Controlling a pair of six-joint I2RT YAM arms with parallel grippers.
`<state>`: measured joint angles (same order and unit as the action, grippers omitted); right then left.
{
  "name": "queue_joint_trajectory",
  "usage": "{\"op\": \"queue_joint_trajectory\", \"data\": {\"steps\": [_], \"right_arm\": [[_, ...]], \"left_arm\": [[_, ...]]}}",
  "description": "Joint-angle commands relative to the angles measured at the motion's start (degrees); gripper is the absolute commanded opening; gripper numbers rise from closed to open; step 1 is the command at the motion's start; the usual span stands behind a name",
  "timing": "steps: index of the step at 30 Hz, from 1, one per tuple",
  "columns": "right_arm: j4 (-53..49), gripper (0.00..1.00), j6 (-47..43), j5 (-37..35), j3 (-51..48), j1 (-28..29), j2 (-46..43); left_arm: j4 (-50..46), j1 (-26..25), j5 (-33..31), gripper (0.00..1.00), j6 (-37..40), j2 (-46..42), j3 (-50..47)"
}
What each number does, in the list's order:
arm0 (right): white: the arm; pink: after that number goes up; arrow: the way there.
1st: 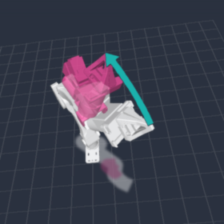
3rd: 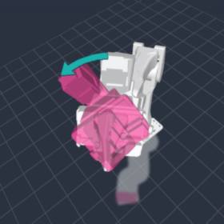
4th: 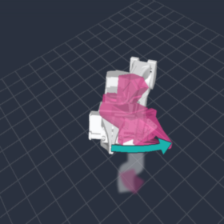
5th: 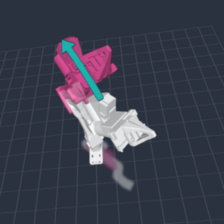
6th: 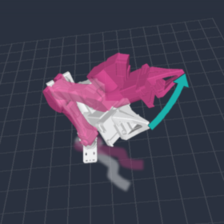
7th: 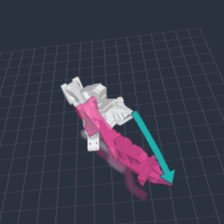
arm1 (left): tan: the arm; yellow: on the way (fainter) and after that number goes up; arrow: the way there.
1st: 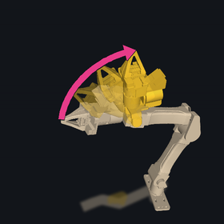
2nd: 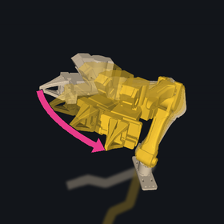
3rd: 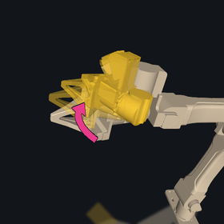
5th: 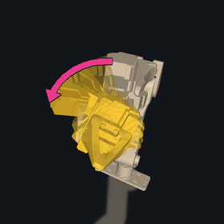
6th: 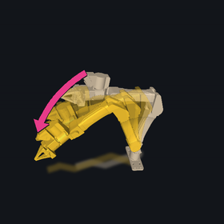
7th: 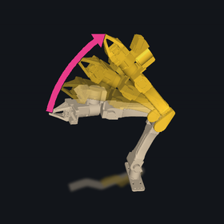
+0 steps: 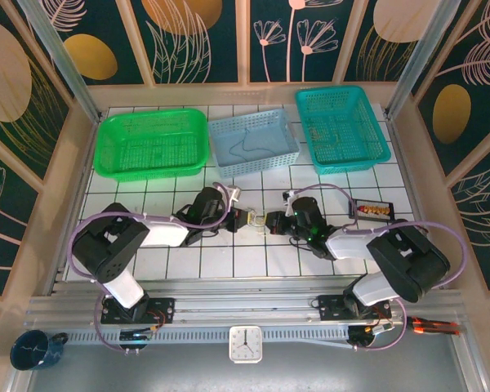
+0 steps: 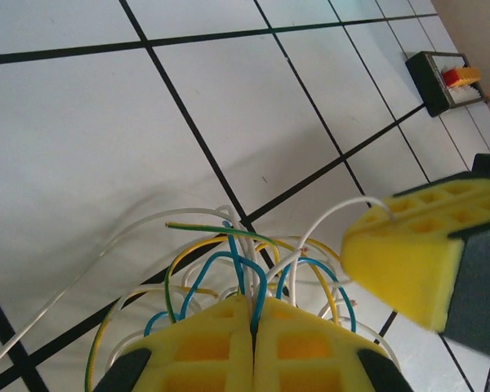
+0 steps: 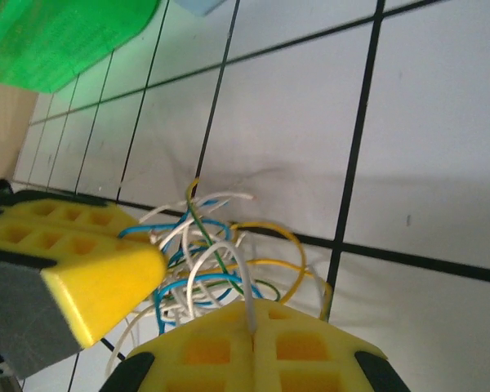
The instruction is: Untangle the cables
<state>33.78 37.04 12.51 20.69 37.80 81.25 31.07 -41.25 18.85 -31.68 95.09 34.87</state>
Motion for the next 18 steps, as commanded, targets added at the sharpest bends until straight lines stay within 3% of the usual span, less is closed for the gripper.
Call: {"op": "queue_joint_trajectory", "data": {"steps": [1, 10, 18], "right_arm": [[-0.8, 0.00, 1.8, -3.1, -1.8, -2.3, -4.0], [-6.6, 0.00, 9.5, -9.1, -8.9, -11.5, -15.2], [-16.5, 0.00, 15.8, -16.3, -11.1, -15.8, -25.0]], "left_arm": [[0.7, 0.3, -1.4, 0.00, -1.2, -4.1, -0.7], [1.3, 4.7, -1.6, 0.00, -5.4, -11.3, -4.3], [0.8, 5.7, -3.9, 0.00, -6.8, -10.9, -6.7]]}}
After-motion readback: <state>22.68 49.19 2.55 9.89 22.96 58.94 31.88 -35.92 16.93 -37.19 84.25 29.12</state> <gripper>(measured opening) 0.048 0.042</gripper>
